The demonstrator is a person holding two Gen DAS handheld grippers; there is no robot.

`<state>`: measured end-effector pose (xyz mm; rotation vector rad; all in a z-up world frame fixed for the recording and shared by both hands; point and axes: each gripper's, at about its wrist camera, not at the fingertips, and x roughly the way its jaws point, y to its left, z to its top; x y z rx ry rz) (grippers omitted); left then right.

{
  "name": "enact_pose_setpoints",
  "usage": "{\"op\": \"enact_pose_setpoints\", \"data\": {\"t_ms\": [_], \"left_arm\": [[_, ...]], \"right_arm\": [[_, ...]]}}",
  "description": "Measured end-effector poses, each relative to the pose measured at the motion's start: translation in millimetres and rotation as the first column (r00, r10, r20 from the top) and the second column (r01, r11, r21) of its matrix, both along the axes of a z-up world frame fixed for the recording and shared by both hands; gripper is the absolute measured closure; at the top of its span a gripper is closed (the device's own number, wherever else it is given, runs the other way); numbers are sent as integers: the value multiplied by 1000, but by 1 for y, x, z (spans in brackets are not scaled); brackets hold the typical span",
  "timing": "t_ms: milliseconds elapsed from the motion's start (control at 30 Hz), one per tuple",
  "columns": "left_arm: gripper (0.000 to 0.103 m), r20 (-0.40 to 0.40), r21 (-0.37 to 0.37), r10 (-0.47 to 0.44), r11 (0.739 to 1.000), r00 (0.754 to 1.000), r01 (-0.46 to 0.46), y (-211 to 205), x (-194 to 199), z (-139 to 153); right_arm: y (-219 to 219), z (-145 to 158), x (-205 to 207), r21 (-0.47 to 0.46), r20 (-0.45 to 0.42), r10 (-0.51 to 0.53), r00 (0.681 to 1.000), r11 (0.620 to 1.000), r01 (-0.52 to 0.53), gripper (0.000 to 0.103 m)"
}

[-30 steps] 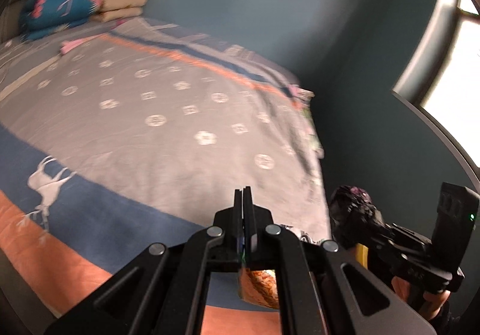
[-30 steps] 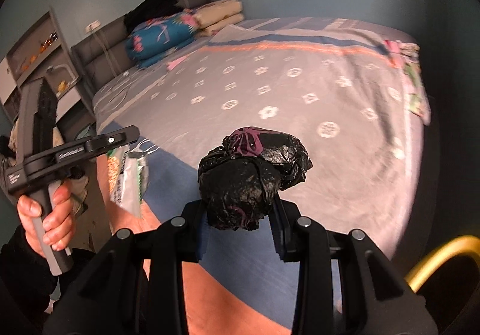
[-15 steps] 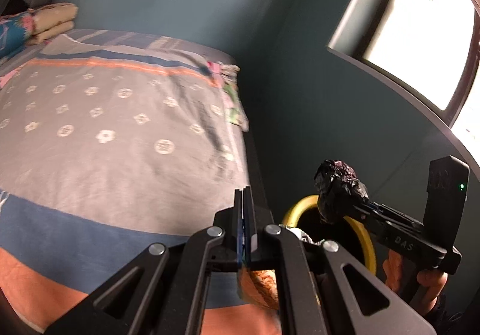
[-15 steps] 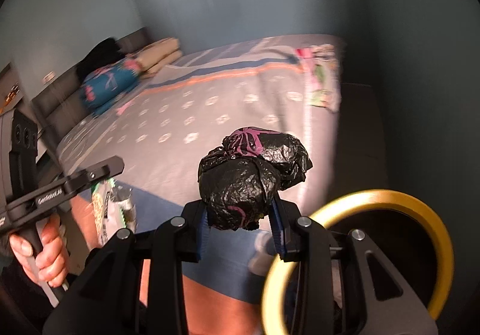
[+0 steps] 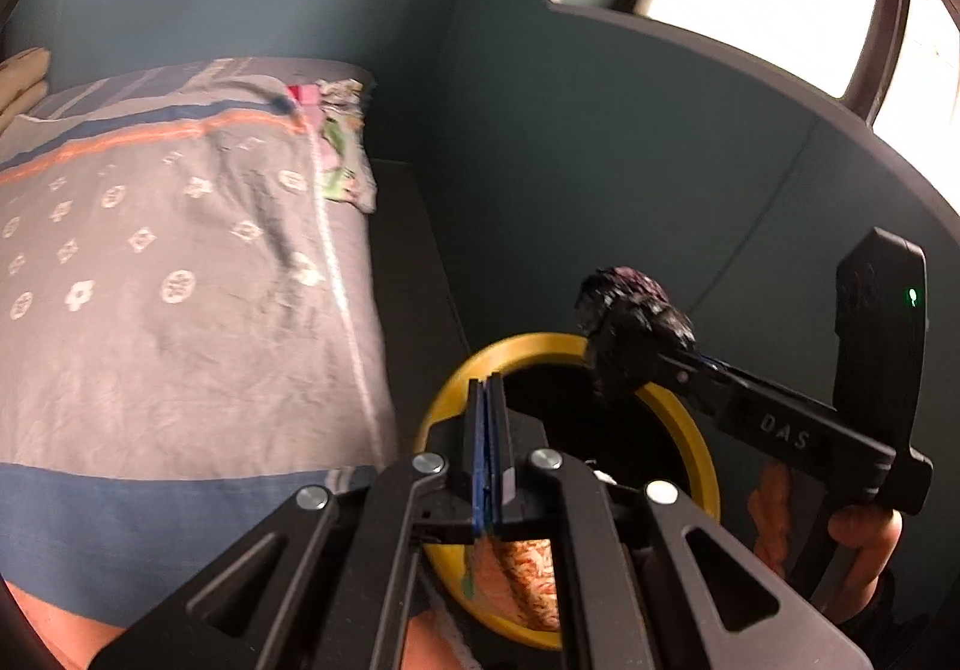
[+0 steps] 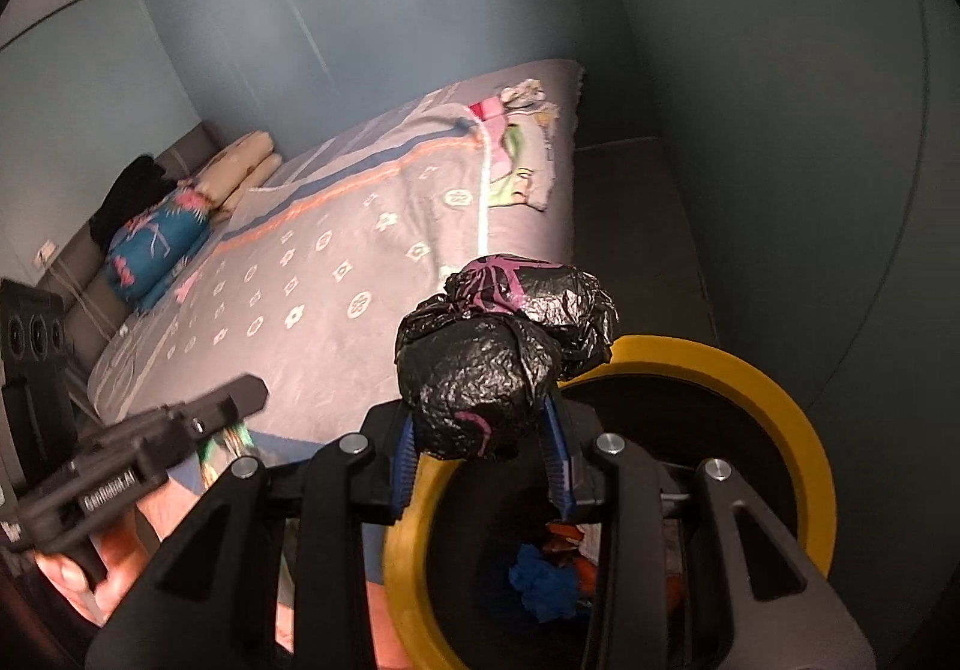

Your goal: Collect trash

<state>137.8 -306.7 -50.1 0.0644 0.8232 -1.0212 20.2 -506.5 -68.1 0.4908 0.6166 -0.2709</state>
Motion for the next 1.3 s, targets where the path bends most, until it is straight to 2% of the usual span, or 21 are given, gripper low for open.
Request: {"op": "enact_pose_setpoints", "data": {"t_ms": [200,333,400,467,567,600,667,800,867,933,1100,1200,1300], "left_arm": [[102,-58,17,-32,999,998,33,-20,-3,-20],[101,-71,9,-38,999,997,39,-23,-3,-22],[98,-75,-1,-38,999,996,38,-22,-1,-21],[78,-90,-17,-33,999,995,32,-21,2,-19],[63,-75,-38,-19,999,997,17,-13,2,-13],[60,-72,-42,-15,999,997,12,-10,2,-11],[49,-71,-61,3,998,997,-7,-2,5,-6],[38,-54,-93,50,994,997,-55,17,13,2],[30,-37,-106,93,990,995,-96,32,18,7],[27,-19,-117,132,984,991,-133,48,20,11],[17,45,-133,242,963,969,-235,90,24,21],[12,108,-113,318,945,942,-306,116,25,22],[8,186,-87,393,920,901,-383,146,23,23]], "right_arm": [[-21,-12,-6,35,-1,-41,999,999,41,66],[-31,-16,-13,54,1,-62,998,997,62,62],[-35,-16,-17,58,2,-79,997,995,79,58],[-38,-14,-19,56,9,-95,995,994,94,51],[-35,-10,-21,43,14,-104,994,994,103,48],[-35,-7,-21,37,19,-108,994,993,108,45],[-33,-3,-22,30,27,-112,993,993,111,40],[-29,3,-25,-4,37,-130,991,992,130,36],[-27,6,-25,-17,45,-133,990,991,134,33],[-25,9,-25,-34,49,-131,990,991,132,28],[-8,16,-9,-68,65,-99,993,992,103,14],[7,19,7,-115,42,-71,997,991,75,8],[34,23,29,-166,23,-11,1000,986,15,8]]}}
